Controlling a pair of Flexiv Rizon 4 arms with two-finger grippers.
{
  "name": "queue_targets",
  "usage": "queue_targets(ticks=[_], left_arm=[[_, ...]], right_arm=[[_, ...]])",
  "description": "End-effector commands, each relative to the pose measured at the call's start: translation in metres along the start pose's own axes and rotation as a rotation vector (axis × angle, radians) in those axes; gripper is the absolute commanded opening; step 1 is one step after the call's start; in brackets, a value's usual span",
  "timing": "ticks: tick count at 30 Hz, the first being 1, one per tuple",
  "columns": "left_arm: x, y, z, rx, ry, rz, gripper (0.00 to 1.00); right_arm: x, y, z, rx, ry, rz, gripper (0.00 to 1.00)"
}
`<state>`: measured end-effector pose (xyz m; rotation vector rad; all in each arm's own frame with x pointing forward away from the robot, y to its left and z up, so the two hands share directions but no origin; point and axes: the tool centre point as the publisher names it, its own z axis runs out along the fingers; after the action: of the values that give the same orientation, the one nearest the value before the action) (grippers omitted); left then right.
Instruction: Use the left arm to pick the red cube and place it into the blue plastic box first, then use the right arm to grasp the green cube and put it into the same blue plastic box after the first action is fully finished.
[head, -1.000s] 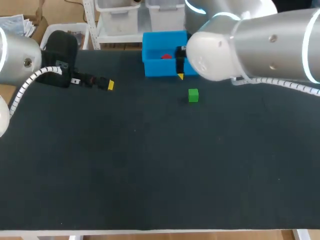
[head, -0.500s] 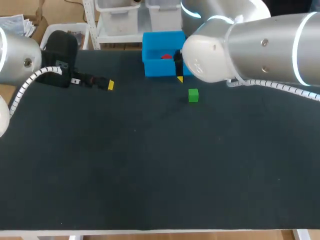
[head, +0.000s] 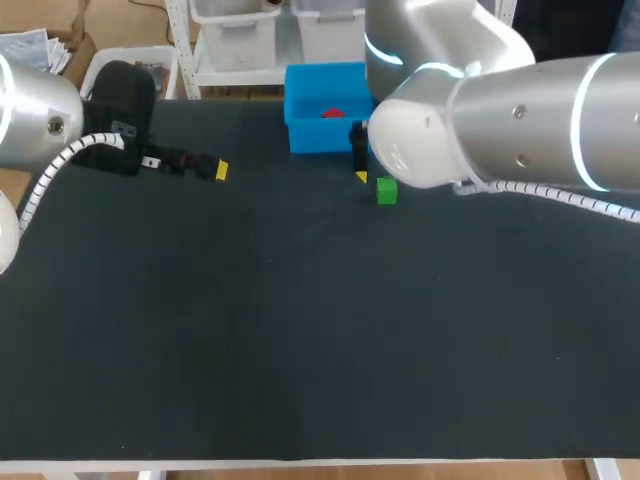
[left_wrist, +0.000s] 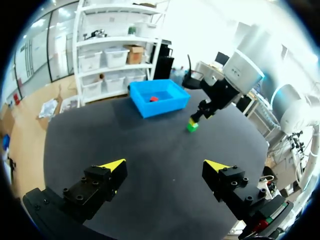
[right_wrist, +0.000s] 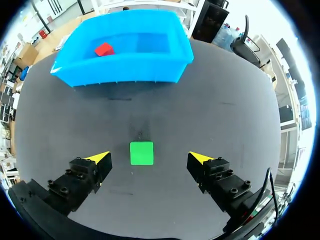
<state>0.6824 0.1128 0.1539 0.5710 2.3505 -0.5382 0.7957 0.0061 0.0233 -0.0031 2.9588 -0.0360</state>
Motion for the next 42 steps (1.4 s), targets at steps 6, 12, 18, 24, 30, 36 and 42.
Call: queue_targets(ticks=[6, 12, 18, 24, 30, 36, 42], left_arm=[[0.0, 0.002, 0.0, 0.007, -0.003, 0.002, 1.0], [0.0, 0.002, 0.0, 0.007, -0.003, 0.002, 1.0], [0.0, 0.002, 0.0, 0.007, -0.003, 0.002, 1.0], [0.0, 0.002, 0.0, 0.007, -0.003, 0.002, 1.0], [0.0, 0.002, 0.0, 0.007, -0.003, 0.002, 1.0], [0.0, 0.002, 0.0, 0.007, -0.003, 0.002, 1.0], [0.0, 0.002, 0.0, 0.007, -0.003, 0.002, 1.0]], right_arm=[[-0.002, 0.003, 0.016, 0.003, 0.004, 0.004, 1.0], [-0.004, 0.003, 0.022, 0.004, 0.005, 0.004, 1.0], [-0.005, 0.004, 0.029, 0.006, 0.004, 0.0, 1.0], [-0.006, 0.004, 0.033, 0.013, 0.005, -0.005, 1.0], [-0.008, 0.005, 0.037, 0.015, 0.007, -0.008, 1.0], [-0.006, 0.003, 0.044, 0.007, 0.015, -0.002, 0.24], [-0.005, 0.0, 0.047, -0.004, 0.02, 0.009, 0.0]])
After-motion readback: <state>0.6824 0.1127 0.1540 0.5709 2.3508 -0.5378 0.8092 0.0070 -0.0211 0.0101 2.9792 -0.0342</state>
